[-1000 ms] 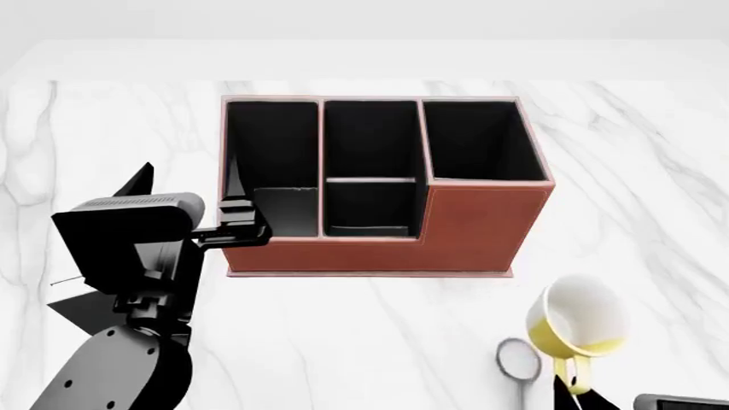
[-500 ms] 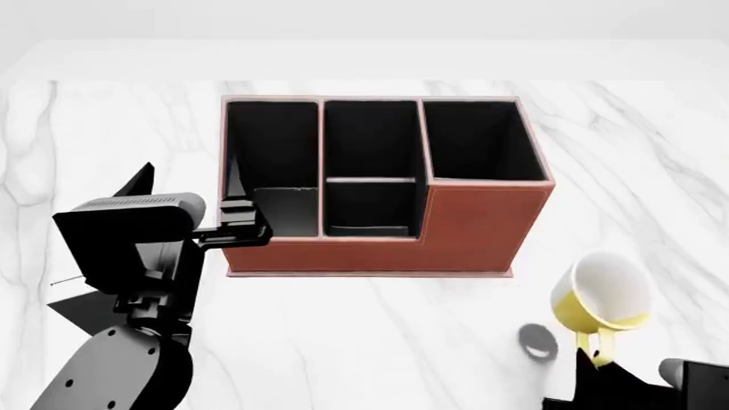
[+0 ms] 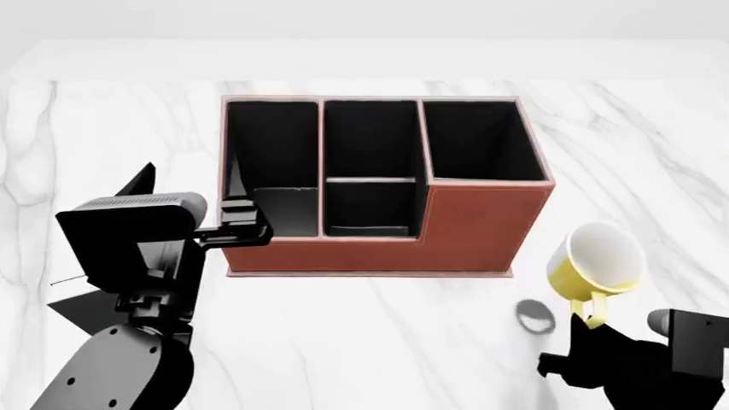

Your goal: Pick up the yellow and white mug and place it to the right of the caddy.

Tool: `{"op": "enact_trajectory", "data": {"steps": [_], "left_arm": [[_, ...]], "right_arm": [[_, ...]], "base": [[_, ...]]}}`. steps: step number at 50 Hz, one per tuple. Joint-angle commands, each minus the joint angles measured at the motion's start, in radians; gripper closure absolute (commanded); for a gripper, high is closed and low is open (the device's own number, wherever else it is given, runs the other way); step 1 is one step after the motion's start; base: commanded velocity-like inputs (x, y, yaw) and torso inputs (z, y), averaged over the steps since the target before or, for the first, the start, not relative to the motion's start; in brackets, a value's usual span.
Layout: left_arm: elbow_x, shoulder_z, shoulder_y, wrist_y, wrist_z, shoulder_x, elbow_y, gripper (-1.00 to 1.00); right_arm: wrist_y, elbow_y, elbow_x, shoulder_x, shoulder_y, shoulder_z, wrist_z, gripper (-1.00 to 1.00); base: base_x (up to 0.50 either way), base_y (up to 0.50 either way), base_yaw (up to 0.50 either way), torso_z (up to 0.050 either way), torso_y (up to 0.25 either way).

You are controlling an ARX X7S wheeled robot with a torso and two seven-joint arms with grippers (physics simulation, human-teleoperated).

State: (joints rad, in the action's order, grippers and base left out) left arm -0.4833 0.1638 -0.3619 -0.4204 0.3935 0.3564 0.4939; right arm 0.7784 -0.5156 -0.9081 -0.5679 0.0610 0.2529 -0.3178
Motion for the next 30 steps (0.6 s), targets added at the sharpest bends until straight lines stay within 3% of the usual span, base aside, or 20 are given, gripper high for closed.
{"op": "enact_trajectory", "data": {"steps": [1,30], "left_arm": [[0.002,0.005,-0.001,0.006,0.001,0.001,-0.007,-1.00],[0.011,0.022,-0.003,0.014,0.007,0.006,-0.014,-1.00]], "right_arm": [[0.029,0.059,-0.001,-0.015,-0.097,-0.021,0.006,1.00],[0.030,0.284,0.060,-0.010,-0.314,-0.120,0.041,1.00]], "base": [[0.00,0.00,0.00,0.000,0.000],[0.00,0.00,0.00,0.000,0.000]]}}
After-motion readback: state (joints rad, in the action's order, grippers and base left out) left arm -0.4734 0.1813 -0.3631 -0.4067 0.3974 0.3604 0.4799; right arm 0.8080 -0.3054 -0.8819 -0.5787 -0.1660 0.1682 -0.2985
